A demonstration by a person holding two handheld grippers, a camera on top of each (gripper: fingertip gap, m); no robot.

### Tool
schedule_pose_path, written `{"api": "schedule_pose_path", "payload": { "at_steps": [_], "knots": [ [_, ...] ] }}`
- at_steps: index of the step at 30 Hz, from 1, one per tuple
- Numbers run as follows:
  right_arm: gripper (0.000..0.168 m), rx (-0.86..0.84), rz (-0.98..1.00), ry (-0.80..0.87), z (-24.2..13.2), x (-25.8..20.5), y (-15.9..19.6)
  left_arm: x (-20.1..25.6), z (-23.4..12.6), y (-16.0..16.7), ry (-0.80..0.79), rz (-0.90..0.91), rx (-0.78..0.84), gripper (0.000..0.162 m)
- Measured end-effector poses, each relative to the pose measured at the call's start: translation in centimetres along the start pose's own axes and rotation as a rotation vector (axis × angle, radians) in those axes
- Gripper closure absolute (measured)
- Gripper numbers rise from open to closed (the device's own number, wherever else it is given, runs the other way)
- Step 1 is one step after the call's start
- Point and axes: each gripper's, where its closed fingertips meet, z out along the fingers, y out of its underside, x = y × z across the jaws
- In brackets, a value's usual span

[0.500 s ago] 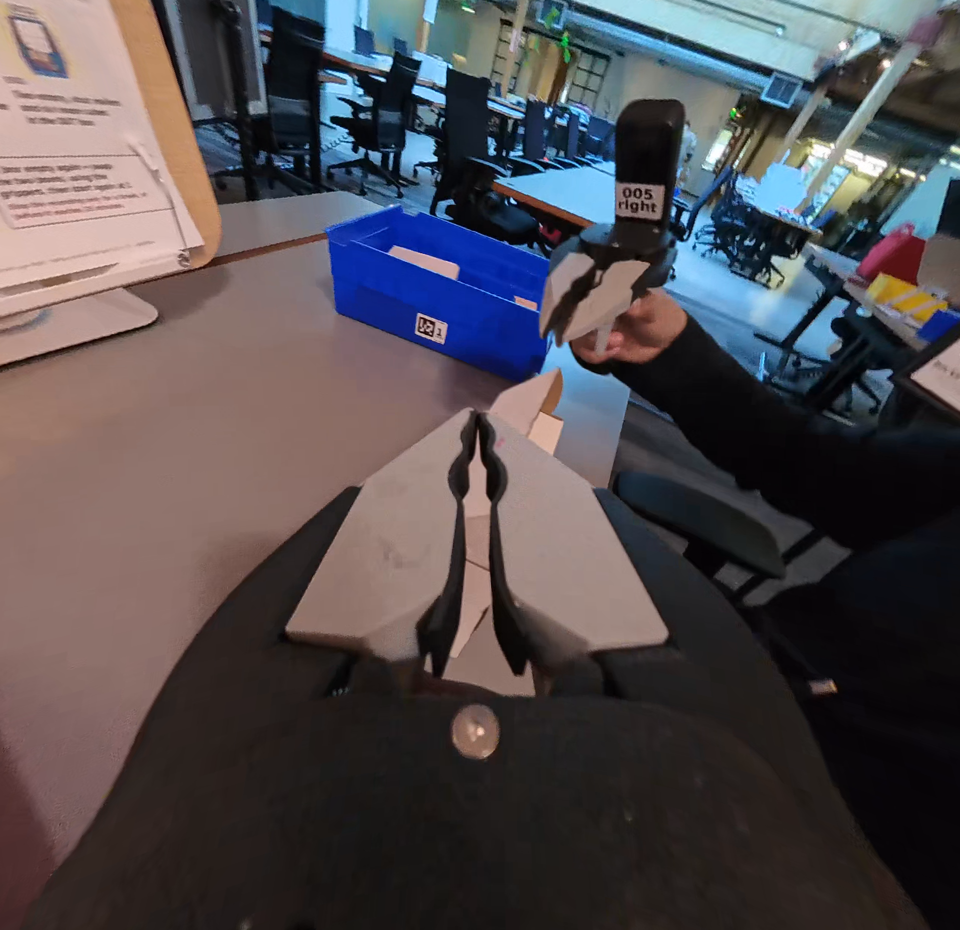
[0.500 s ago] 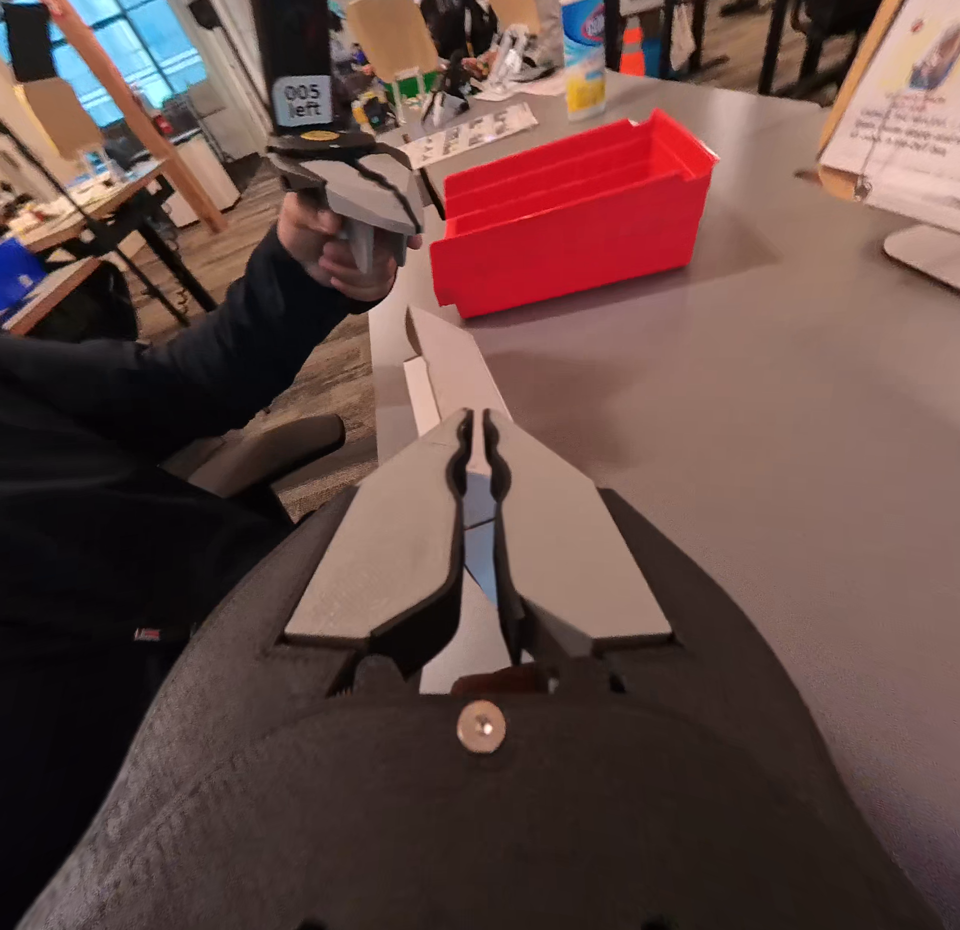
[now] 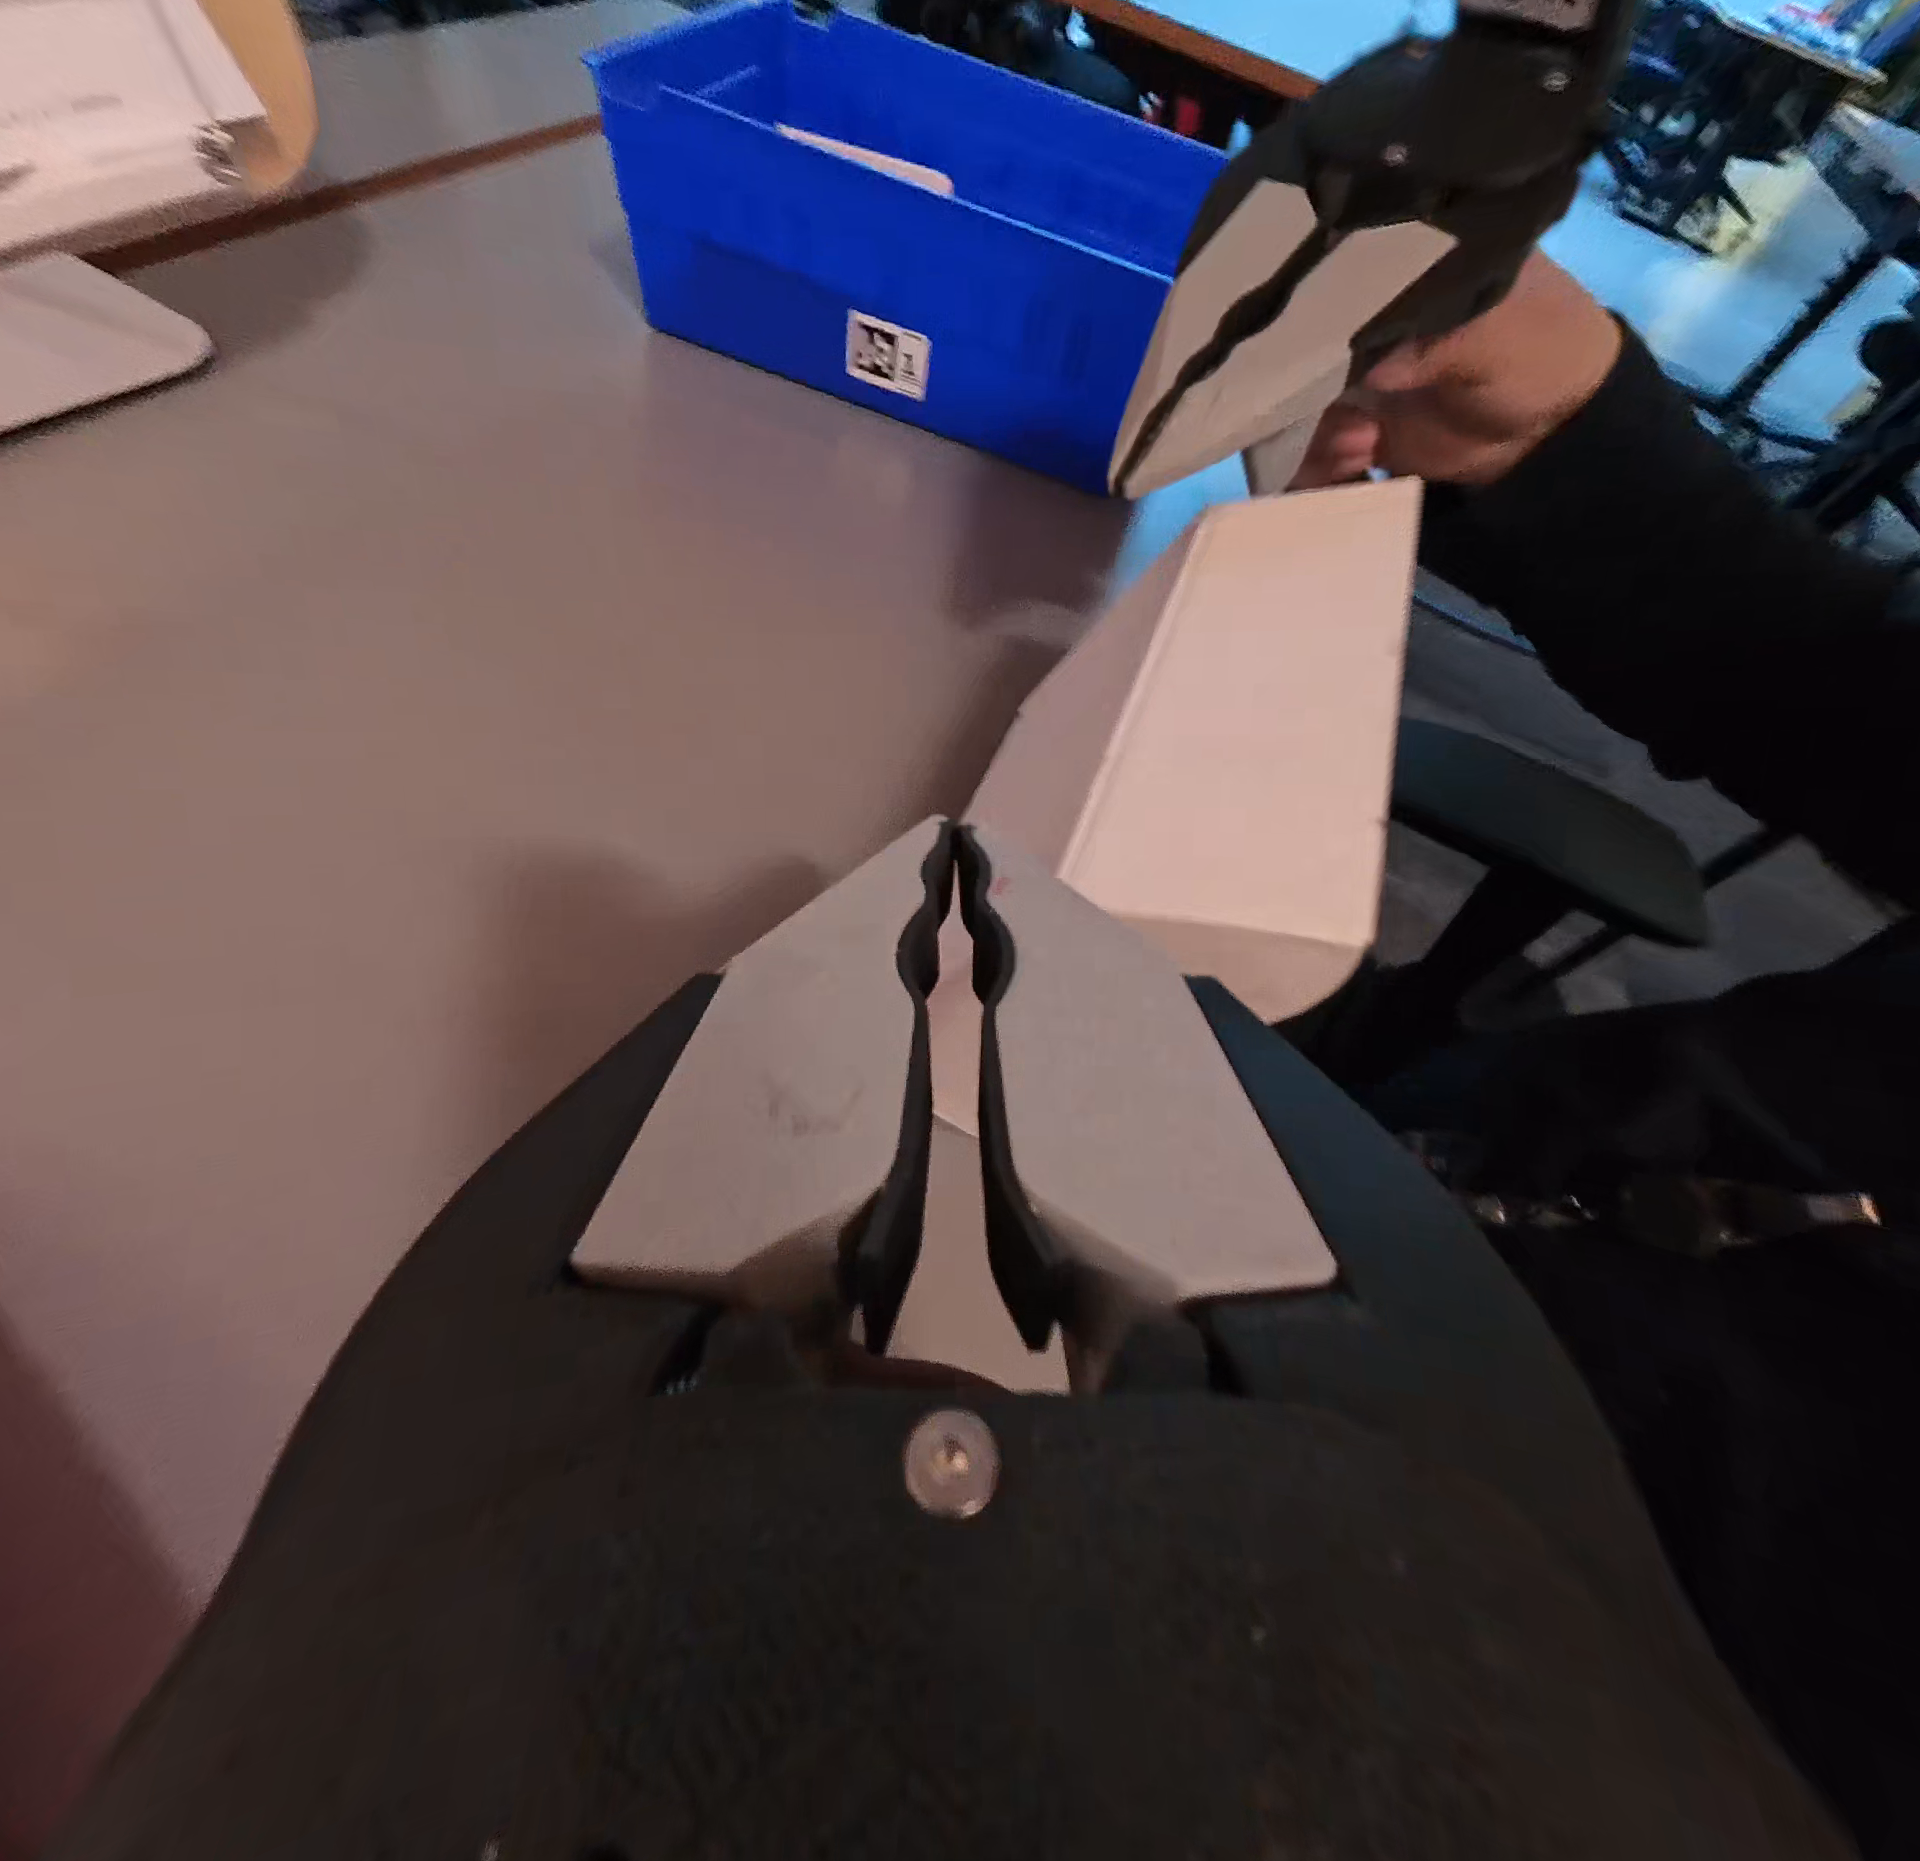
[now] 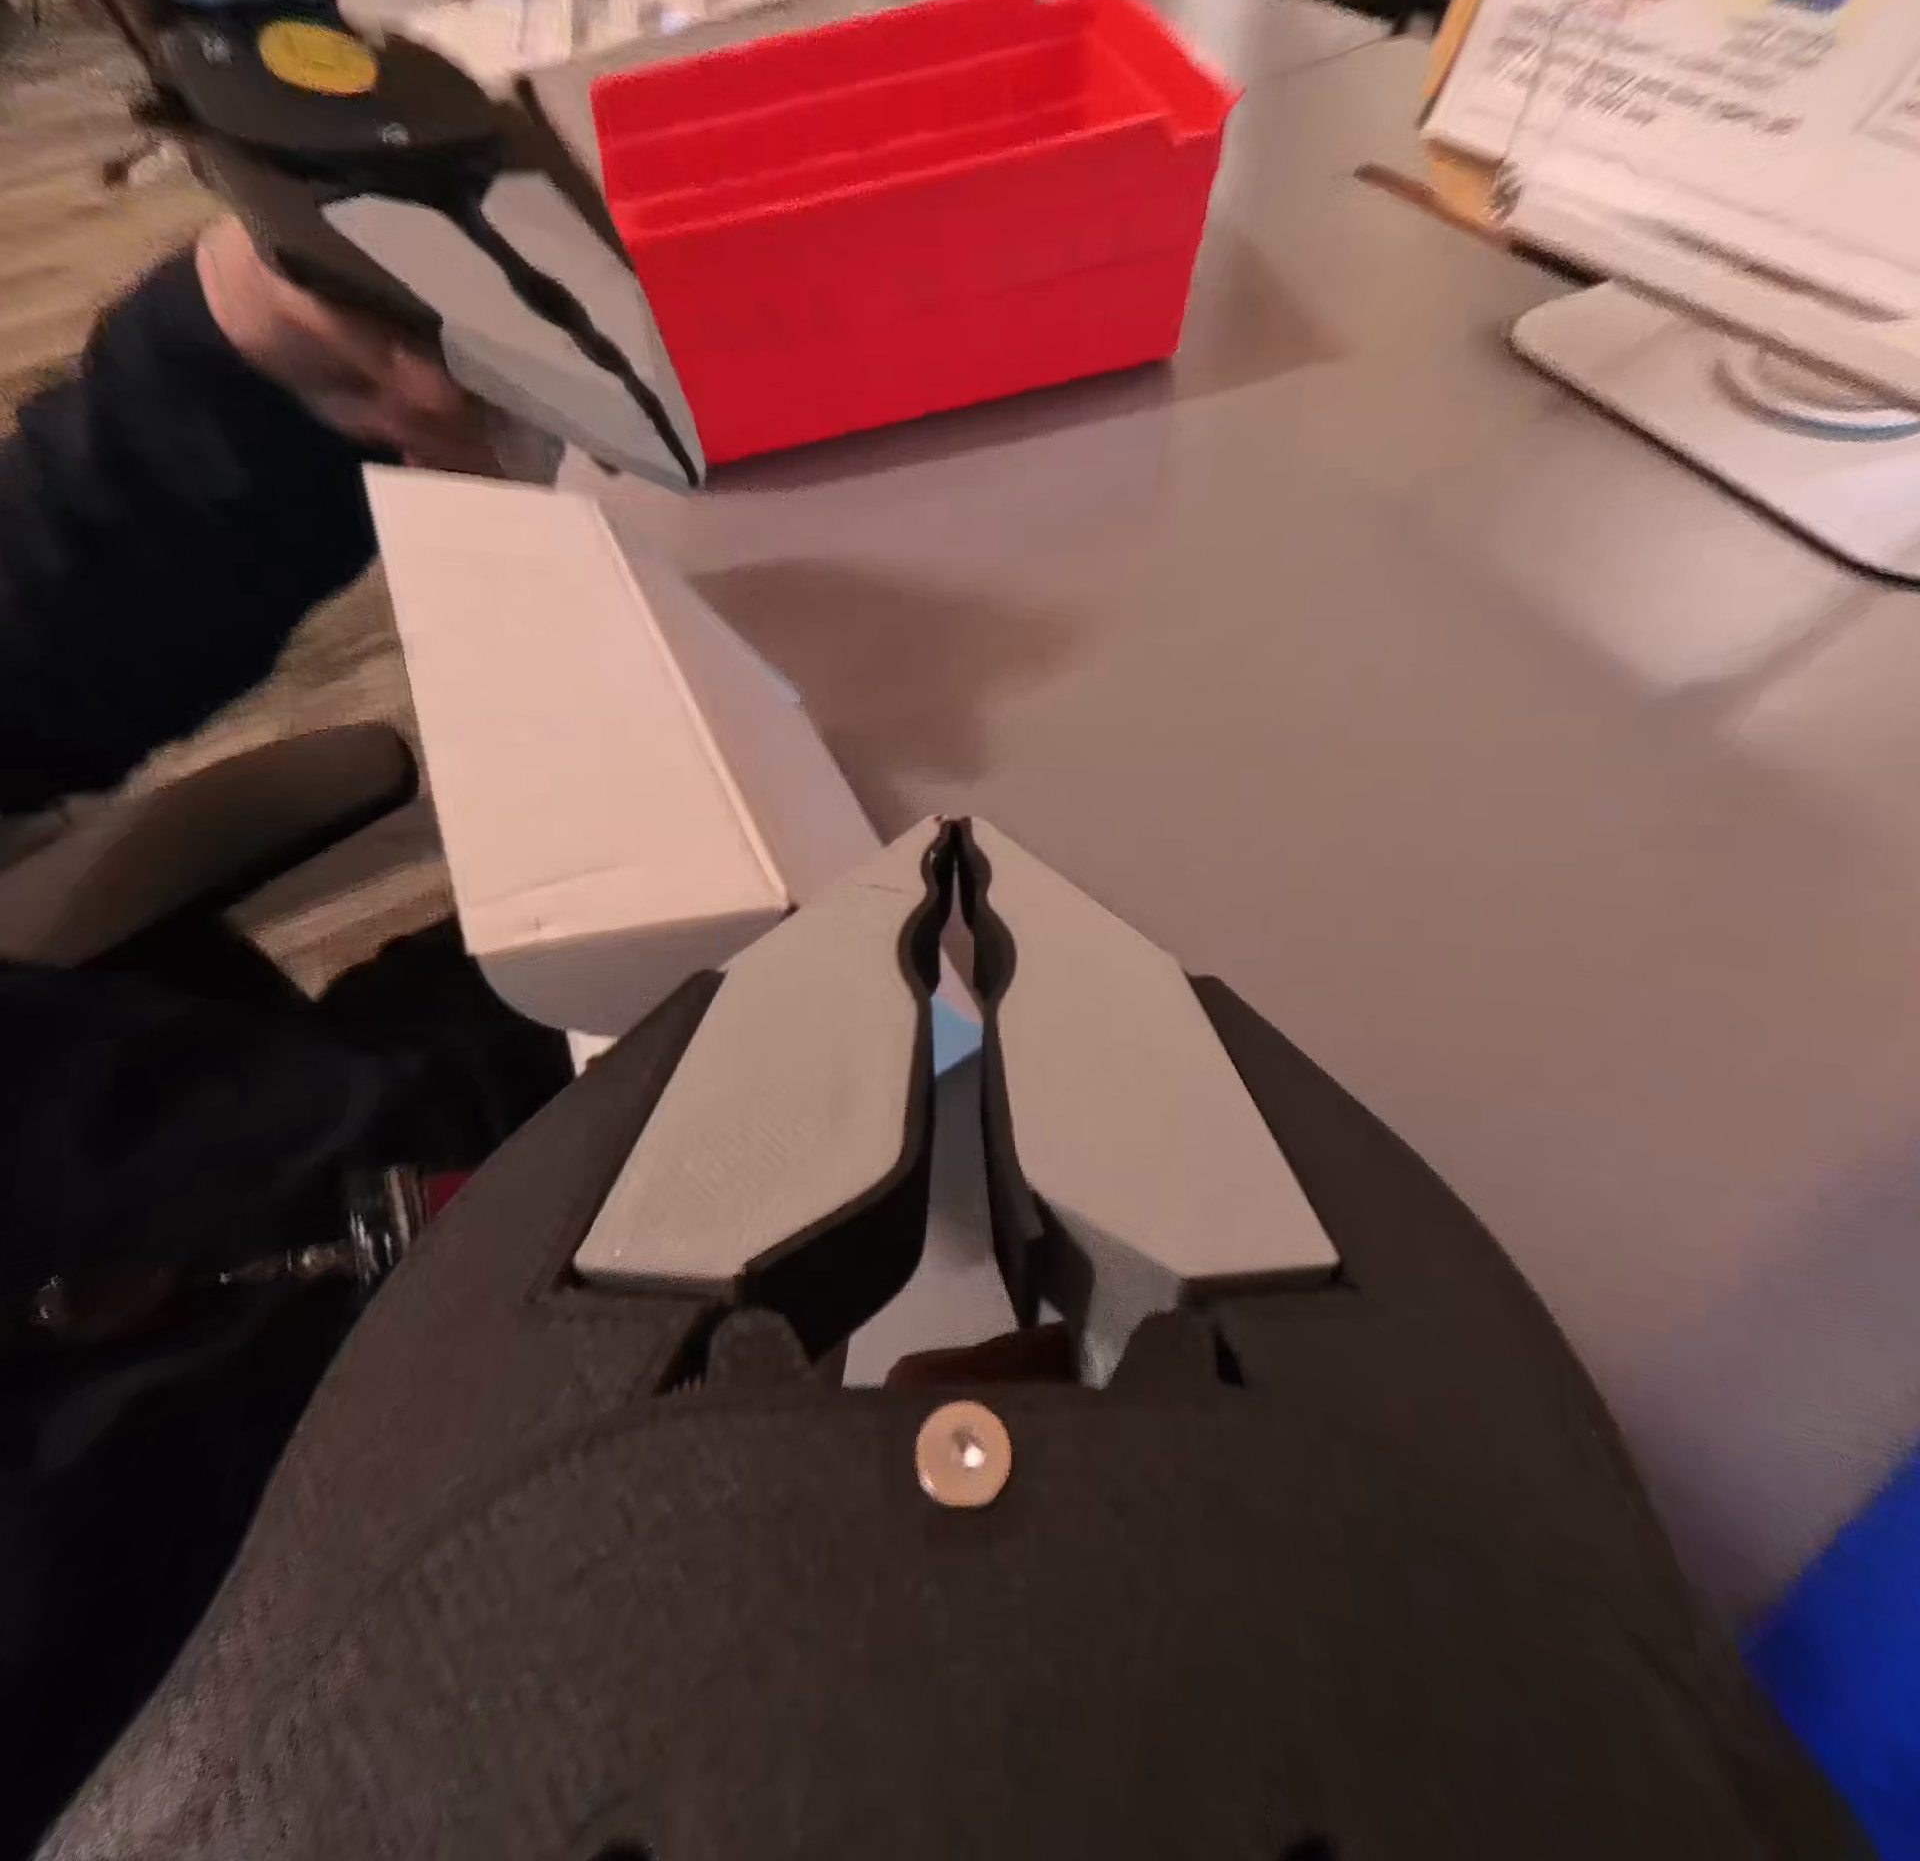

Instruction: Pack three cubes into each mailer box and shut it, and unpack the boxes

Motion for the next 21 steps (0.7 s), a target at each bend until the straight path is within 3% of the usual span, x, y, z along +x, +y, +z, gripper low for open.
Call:
{"api": "schedule_pose_path", "payload": {
  "at_steps": [3, 6, 11, 15, 18, 21],
  "knots": [
    [0.168, 0.119, 0.055, -0.076, -1.2, -0.7, -2.4, -1.3, -1.2, -2.3, -0.084, -0.047, 0.137, 0.162],
    [0.168, 0.125, 0.002, -0.052, -1.6, -0.9, -3.4, -1.0, -1.6, -3.7, -0.081, -0.040, 0.192, 0.162],
    [0.147, -0.019, -0.064, -0.038, -0.7, -1.5, -2.6, -0.5, -0.1, -2.4, -0.055, -0.001, 0.070, 0.162],
    [0.133, -0.137, -0.127, -0.120, -1.1, -3.3, -2.8, 0.8, -0.1, -1.9, -0.008, 0.056, -0.020, 0.162],
    [0.121, -0.278, -0.183, -0.207, -1.4, -4.0, -2.8, 1.4, -0.9, -2.6, 0.019, 0.111, -0.091, 0.145],
    [0.115, -0.434, -0.154, -0.354, -1.4, -4.6, -2.6, 2.3, -1.4, -3.6, 0.158, 0.088, -0.172, 0.131]
  ]
}}
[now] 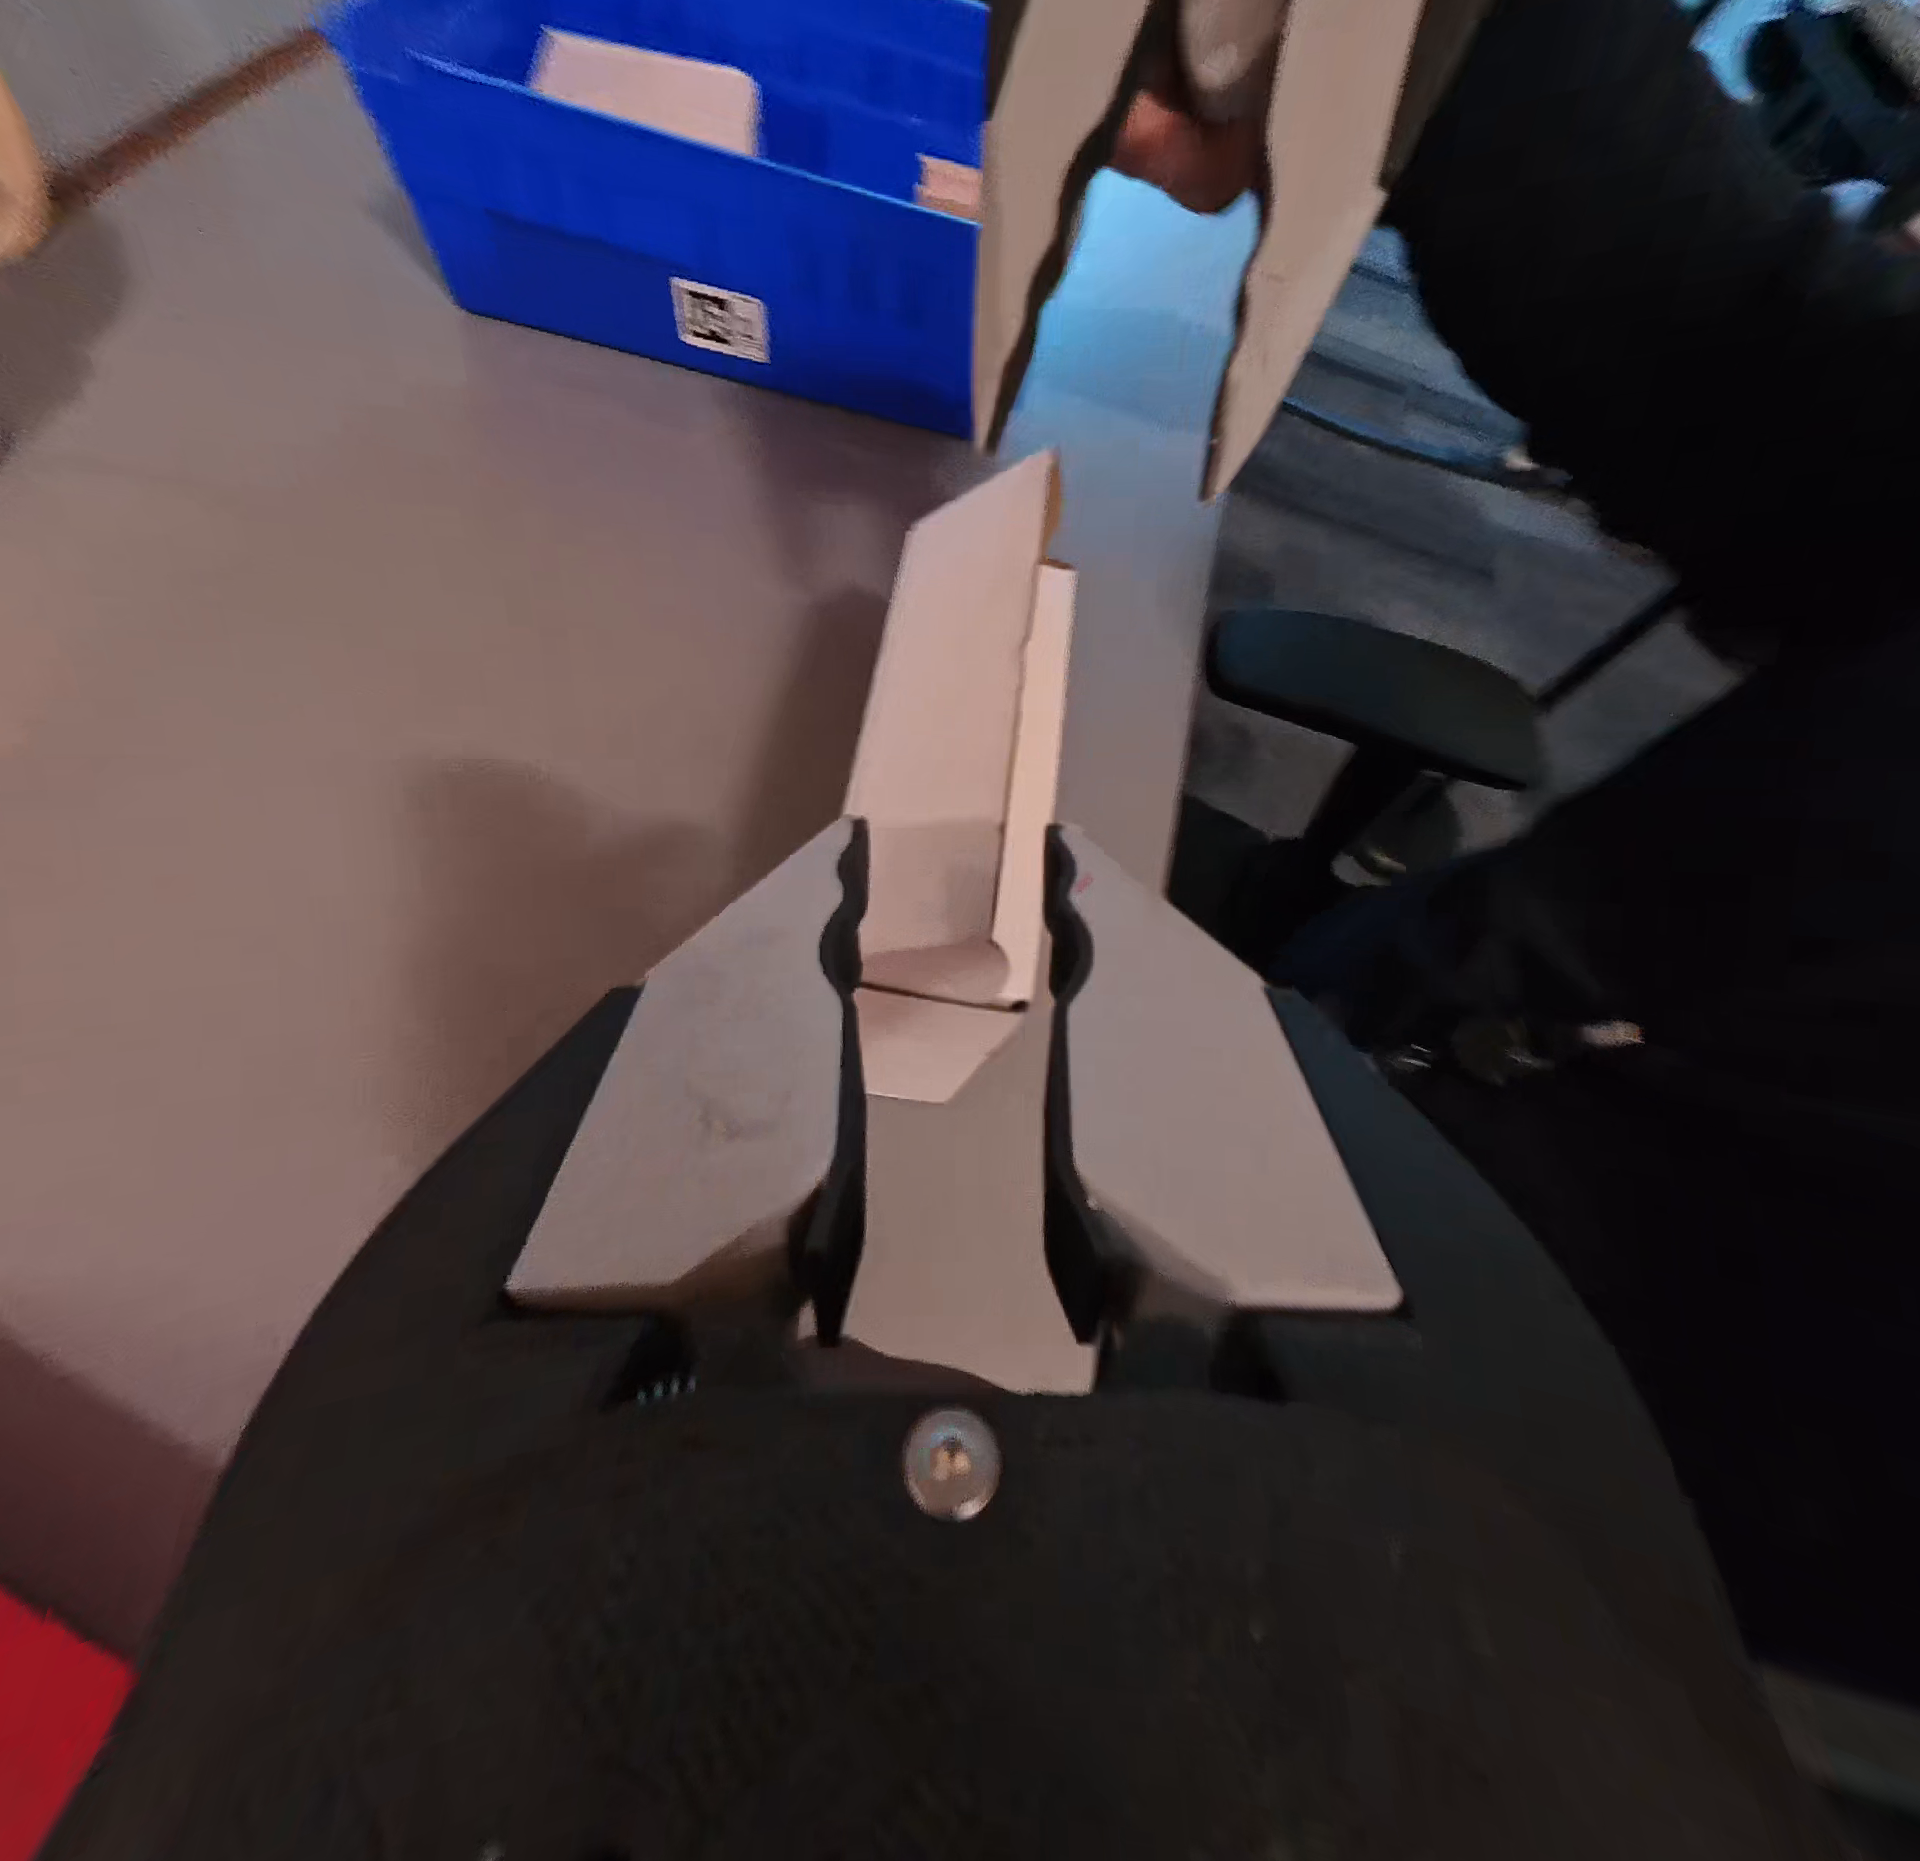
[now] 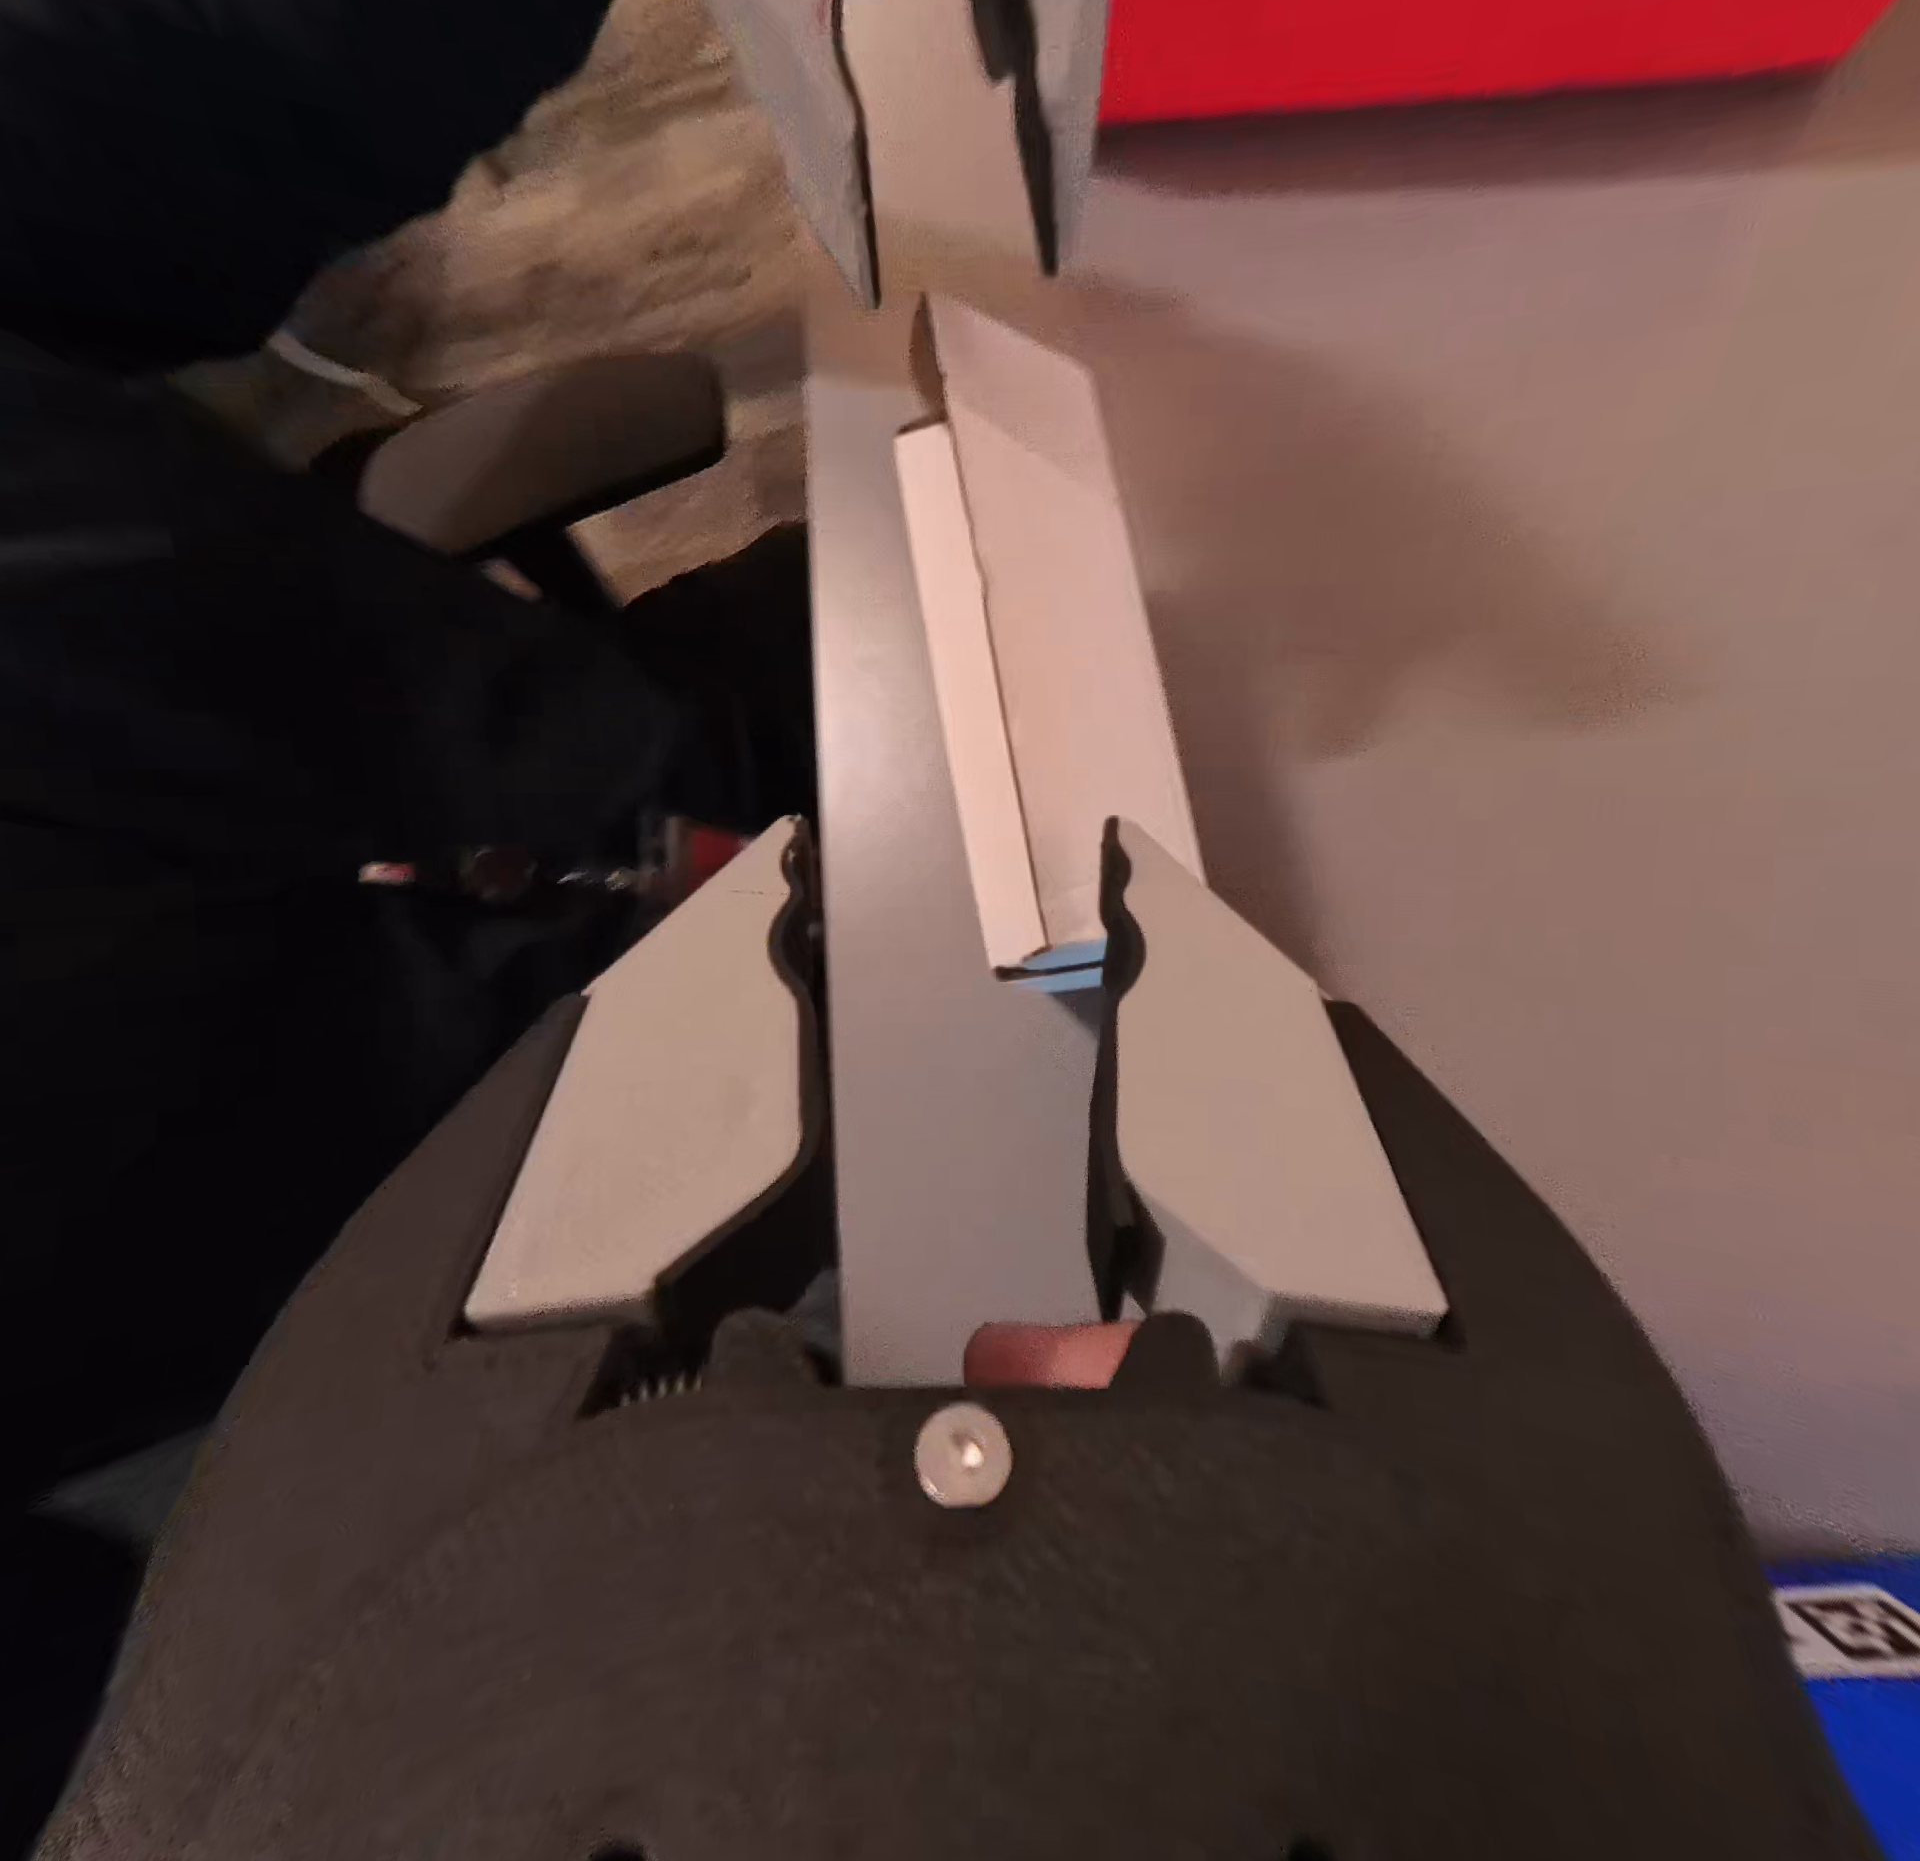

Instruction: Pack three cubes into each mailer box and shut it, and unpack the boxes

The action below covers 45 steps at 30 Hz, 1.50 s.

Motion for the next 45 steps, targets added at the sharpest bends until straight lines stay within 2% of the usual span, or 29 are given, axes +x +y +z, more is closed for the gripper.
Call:
{"api": "schedule_pose_path", "payload": {
  "at_steps": [4, 6, 7, 12, 21, 27, 32, 34, 35, 37, 39, 40, 42, 44, 45],
  "knots": [
    [0.115, -0.137, 0.111, -0.200, 1.0, -0.3, 0.3, 0.5, 0.9, 0.4, 0.200, -0.105, -0.139, 0.129],
    [0.118, -0.145, 0.141, -0.211, 1.4, 0.5, 0.0, 1.0, 1.6, 1.6, 0.273, -0.123, -0.224, 0.129],
    [0.121, -0.150, 0.142, -0.206, 1.6, 0.9, 0.0, 1.1, 1.8, 1.6, 0.298, -0.136, -0.223, 0.140],
    [0.117, -0.237, 0.103, -0.162, 3.2, 2.2, 1.7, 0.8, 2.0, 1.6, 0.370, -0.184, -0.217, 0.137],
    [0.109, -0.195, 0.098, -0.174, 4.3, 2.0, 2.3, 0.8, 2.1, 1.9, 0.317, -0.158, -0.224, 0.135],
    [0.106, -0.218, -0.011, -0.017, 5.3, 2.4, 3.5, 0.9, 2.7, 2.8, 0.114, -0.030, -0.210, 0.135],
    [0.103, -0.087, -0.035, 0.015, 6.1, 2.7, 3.4, 0.9, 2.8, 2.9, 0.049, -0.079, -0.031, 0.135],
    [0.105, -0.033, -0.101, 0.072, 5.7, 3.0, 3.0, 0.9, 2.6, 2.7, 0.019, -0.028, 0.002, 0.136],
    [0.105, 0.006, -0.133, 0.110, 5.3, 3.2, 2.7, 0.6, 2.1, 2.3, -0.005, -0.019, 0.025, 0.137],
    [0.111, 0.128, -0.151, 0.145, 4.0, 3.0, 1.5, 0.6, 0.1, -0.2, 0.026, -0.084, 0.185, 0.134],
    [0.116, 0.262, -0.112, 0.123, 2.3, 2.4, 0.4, 0.0, -1.7, -1.4, 0.025, -0.137, 0.282, 0.158],
    [0.118, 0.337, -0.089, 0.099, 1.3, 1.9, -0.1, -0.4, -2.0, -1.1, -0.004, -0.140, 0.280, 0.159],
    [0.132, 0.492, -0.052, 0.076, -0.6, 1.4, -1.1, -0.6, -1.8, -0.2, -0.047, -0.146, 0.271, 0.156],
    [0.168, 0.610, -0.023, 0.088, -2.0, 1.4, -1.2, 0.4, -1.5, -0.1, -0.022, -0.132, 0.323, 0.162],
    [0.168, 0.665, -0.018, 0.070, -2.3, 1.1, -1.2, 0.5, -1.3, -0.2, -0.029, -0.131, 0.342, 0.162]
  ]
}}
